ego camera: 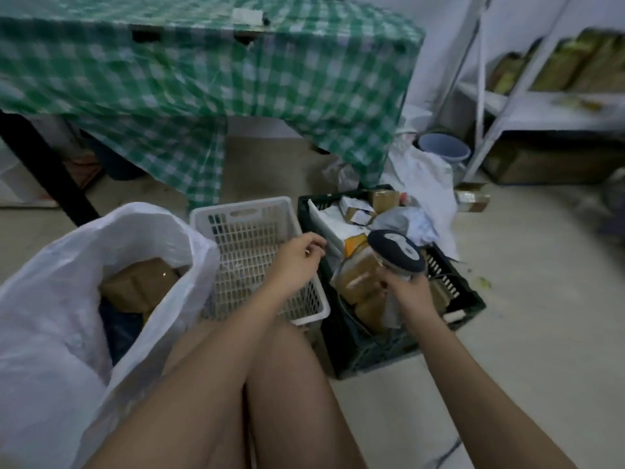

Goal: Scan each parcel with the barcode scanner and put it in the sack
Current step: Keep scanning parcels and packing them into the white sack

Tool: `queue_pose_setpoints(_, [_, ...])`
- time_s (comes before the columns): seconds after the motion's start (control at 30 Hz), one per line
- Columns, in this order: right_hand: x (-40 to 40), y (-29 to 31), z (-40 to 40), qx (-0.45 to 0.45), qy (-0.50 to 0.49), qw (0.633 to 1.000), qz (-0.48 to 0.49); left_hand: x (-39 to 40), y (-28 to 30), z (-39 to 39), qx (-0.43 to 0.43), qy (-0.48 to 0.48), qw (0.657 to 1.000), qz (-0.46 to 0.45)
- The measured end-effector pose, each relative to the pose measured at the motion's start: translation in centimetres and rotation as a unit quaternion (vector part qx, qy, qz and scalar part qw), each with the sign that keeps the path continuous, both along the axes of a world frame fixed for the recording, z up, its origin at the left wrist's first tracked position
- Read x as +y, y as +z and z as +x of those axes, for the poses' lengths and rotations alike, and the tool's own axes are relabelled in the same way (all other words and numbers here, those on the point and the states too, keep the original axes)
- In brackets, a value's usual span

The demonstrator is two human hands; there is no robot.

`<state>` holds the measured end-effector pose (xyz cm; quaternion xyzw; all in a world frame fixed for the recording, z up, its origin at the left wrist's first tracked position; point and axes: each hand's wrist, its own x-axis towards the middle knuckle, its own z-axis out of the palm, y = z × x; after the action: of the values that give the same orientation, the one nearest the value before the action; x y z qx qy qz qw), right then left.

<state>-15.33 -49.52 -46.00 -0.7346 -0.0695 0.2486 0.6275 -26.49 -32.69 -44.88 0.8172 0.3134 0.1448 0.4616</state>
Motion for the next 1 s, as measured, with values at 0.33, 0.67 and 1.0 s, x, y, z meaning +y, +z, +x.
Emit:
queue_pose_setpoints(0.33, [1.0, -4.8, 8.3, 0.129, -0.093, 0.986, 0.043, -1.3, -9.4, 10.4, 0.130, -0.092, 0.987, 0.007])
queue_pose_setpoints(0.67, [4.5, -8.2, 11.9, 0.119, -0.078, 0.990, -0.014, -0.7, -11.8, 15.7, 0.237, -0.133, 0.959, 0.083])
queue_pose_setpoints(1.0, [4.9, -8.6, 10.4, 0.142, -0.115, 0.981, 0.068, 0.2, -11.2, 14.0, 0.144, -0.076, 0.980, -0.114])
